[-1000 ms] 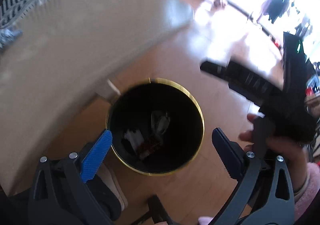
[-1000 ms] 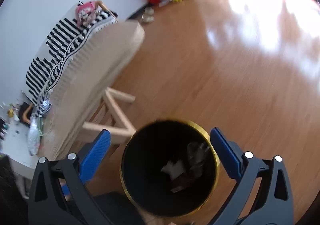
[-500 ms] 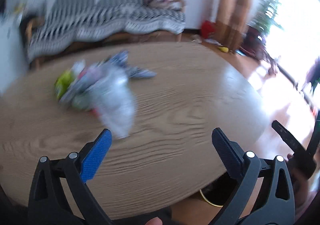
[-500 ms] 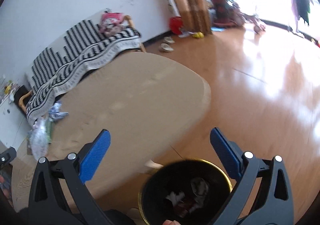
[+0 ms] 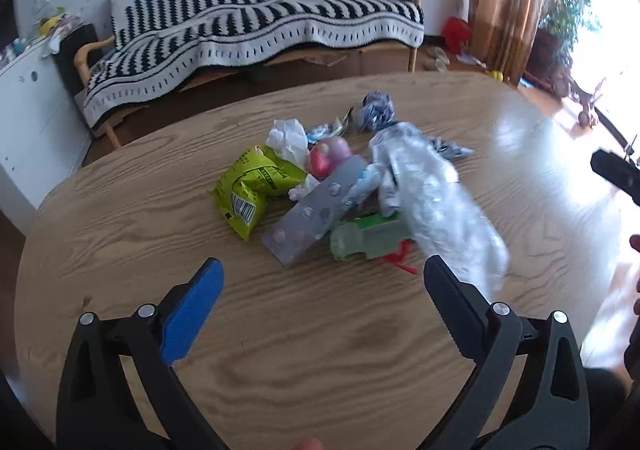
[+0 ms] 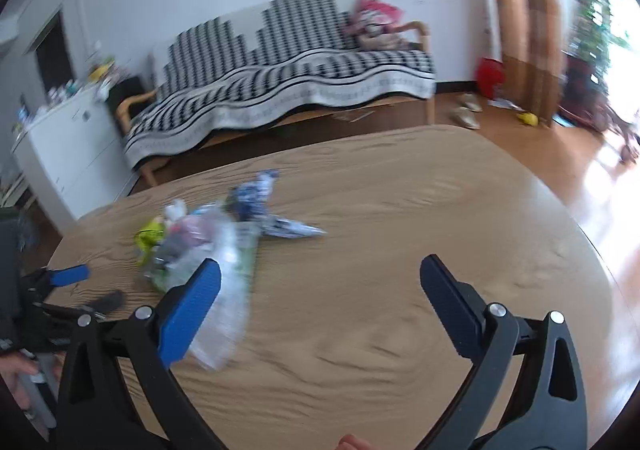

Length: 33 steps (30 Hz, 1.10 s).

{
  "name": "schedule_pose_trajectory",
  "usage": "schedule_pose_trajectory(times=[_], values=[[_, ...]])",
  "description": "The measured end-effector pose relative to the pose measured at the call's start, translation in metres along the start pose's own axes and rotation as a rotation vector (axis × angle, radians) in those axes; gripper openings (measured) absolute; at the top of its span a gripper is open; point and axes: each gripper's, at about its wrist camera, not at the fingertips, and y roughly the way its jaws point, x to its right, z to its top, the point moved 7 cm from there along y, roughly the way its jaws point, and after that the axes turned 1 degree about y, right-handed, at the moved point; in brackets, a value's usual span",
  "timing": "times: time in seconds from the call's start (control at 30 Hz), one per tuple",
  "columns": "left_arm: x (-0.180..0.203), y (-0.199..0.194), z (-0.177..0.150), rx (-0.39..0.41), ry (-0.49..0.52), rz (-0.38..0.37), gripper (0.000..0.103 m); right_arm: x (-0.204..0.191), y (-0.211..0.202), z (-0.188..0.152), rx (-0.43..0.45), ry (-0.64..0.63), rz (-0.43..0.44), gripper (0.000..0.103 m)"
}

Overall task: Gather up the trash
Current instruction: 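Return both grippers to the remaining trash on the table, then grasp the clear plastic bag with the right gripper while the left gripper grasps the blister pack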

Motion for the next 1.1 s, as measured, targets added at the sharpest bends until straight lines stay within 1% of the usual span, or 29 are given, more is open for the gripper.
schedule_pose_trajectory(times=[0.07, 0.17, 0.23, 0.27, 0.3, 0.33, 0.4, 0.47, 0.5, 0.53, 0.6, 0.67, 0.73, 0.83, 0.9, 0.97, 1.03, 1.1], values=[[-0.008, 0.014, -0.002, -0.010, 0.006, -0.014, 0.097, -0.026, 0.019, 0.004, -0.010, -0.037, 0.019, 0.096], [-0.020, 0.027, -0.002, -0.005, -0.020, -0.041, 0.097, -0.054, 0.051, -0.004, -0.032, -0.071, 0.029, 0.096], [-0.029, 0.033, -0.001, -0.012, -0.010, -0.020, 0.097, -0.064, 0.068, -0.014, -0.041, -0.085, 0.038, 0.096], [-0.029, 0.034, 0.001, -0.007, 0.001, -0.011, 0.097, -0.068, 0.077, -0.019, -0.069, -0.094, 0.042, 0.096], [-0.031, 0.034, 0.003, 0.015, 0.028, 0.001, 0.097, -0.070, 0.083, -0.022, -0.094, -0.096, 0.055, 0.096], [-0.032, 0.034, 0.004, 0.022, 0.041, 0.007, 0.097, -0.069, 0.086, -0.020, -0.094, -0.088, 0.071, 0.096], [-0.039, 0.039, 0.002, 0.016, 0.063, 0.031, 0.097, -0.069, 0.087, -0.016, -0.072, -0.088, 0.067, 0.096], [-0.046, 0.045, 0.002, 0.011, 0.046, 0.042, 0.097, -0.069, 0.090, -0.015, -0.053, -0.109, 0.052, 0.096], [-0.048, 0.048, 0.001, 0.005, 0.029, 0.035, 0.097, -0.070, 0.093, -0.017, -0.057, -0.118, 0.045, 0.096], [-0.048, 0.051, 0.001, -0.011, 0.009, 0.006, 0.097, -0.068, 0.095, -0.019, -0.067, -0.119, 0.049, 0.096], [-0.045, 0.052, 0.002, -0.007, -0.006, -0.031, 0.097, -0.072, 0.102, -0.026, -0.105, -0.105, 0.078, 0.096], [-0.042, 0.054, 0.002, 0.001, 0.007, -0.016, 0.097, -0.075, 0.105, -0.030, -0.131, -0.099, 0.094, 0.096], [-0.039, 0.057, 0.001, -0.003, 0.025, -0.002, 0.097, -0.080, 0.104, -0.031, -0.126, -0.112, 0.093, 0.096], [-0.037, 0.062, -0.003, -0.022, 0.021, -0.016, 0.097, -0.082, 0.102, -0.032, -0.118, -0.137, 0.075, 0.096], [-0.036, 0.063, -0.003, -0.021, 0.012, -0.035, 0.094, -0.082, 0.103, -0.035, -0.131, -0.132, 0.079, 0.096], [-0.035, 0.063, -0.003, -0.019, -0.001, -0.066, 0.083, -0.081, 0.105, -0.039, -0.162, -0.110, 0.094, 0.096], [-0.034, 0.065, -0.004, -0.028, -0.013, -0.095, 0.075, -0.080, 0.107, -0.040, -0.177, -0.096, 0.102, 0.096], [-0.032, 0.066, -0.004, -0.033, -0.013, -0.105, 0.073, -0.079, 0.107, -0.041, -0.181, -0.093, 0.103, 0.096]])
